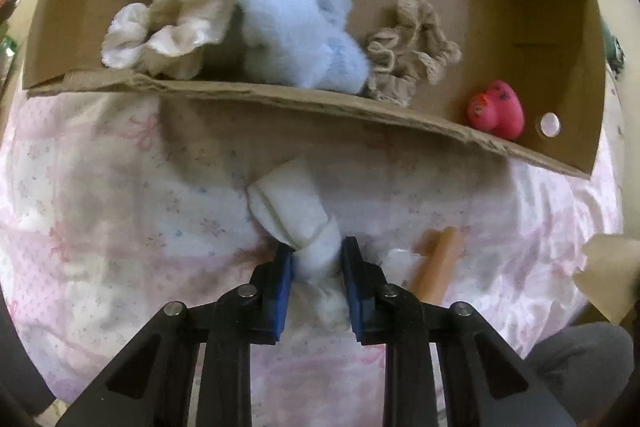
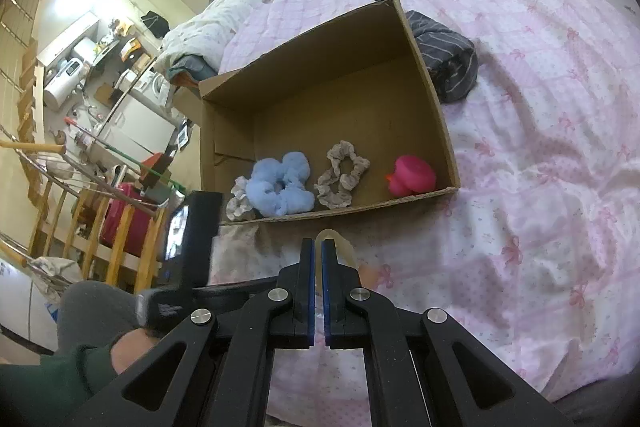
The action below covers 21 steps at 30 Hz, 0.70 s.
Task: Organize soft objects
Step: 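Lower the left tool onto the white rolled sock and close, then lift the white sock with the left tool and carry it over the box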
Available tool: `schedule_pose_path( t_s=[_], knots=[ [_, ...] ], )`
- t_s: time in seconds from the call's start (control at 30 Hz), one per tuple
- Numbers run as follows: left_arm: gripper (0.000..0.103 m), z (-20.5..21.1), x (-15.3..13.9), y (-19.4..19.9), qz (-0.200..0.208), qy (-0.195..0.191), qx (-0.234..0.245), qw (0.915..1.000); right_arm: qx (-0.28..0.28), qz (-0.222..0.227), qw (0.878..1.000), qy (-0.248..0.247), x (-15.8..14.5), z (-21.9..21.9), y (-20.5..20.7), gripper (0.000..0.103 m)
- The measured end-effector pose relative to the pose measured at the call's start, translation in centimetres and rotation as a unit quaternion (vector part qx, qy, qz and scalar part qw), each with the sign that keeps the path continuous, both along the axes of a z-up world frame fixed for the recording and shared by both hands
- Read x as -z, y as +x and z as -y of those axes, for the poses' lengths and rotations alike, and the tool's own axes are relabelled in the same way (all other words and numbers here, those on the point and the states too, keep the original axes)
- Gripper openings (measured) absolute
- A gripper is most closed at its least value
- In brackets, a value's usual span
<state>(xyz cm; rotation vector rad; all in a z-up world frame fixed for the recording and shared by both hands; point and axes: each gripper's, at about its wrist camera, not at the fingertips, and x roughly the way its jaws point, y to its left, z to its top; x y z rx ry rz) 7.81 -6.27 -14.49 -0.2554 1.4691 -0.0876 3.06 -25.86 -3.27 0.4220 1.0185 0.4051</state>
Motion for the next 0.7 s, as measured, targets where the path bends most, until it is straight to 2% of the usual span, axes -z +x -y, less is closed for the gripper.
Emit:
schedule_pose_path(
  t_s=[0.1,0.37,0.43,0.57,0.7],
  knots=[
    [0.021,-0.3,-0.7,-0.5,0.01,0.009,0.009,0.9999,-0.003,0.0,1.0,0.002,0.0,-0.2,0.1,0.004],
    [0.021,-4.2,-3.5,-3.6,0.021,0.042,-0.024,0.9986,-0.015,0.001,1.0,-0.002,0.1,-0.9,0.1,0.004],
    [0.021,-5.0,-4.7,-4.6,0.029,0.031,-0.032,0.9986,-0.018,0.002,1.0,-0.006,0.1,-1.1,0.1,0.004],
    [0.021,-4.9,-8.3,-6.1,0.082,0.046,-0.024,0.9953,-0.022,0.002,1.0,0.001,0.1,-1.2,-0.1,0.004],
    [0.021,-3.6,-11.2,-5.3,0.128,0.059,-0.023,0.9897,-0.023,0.011,1.0,0.007,-0.4,-1.1,-0.2,0.005]
  ],
)
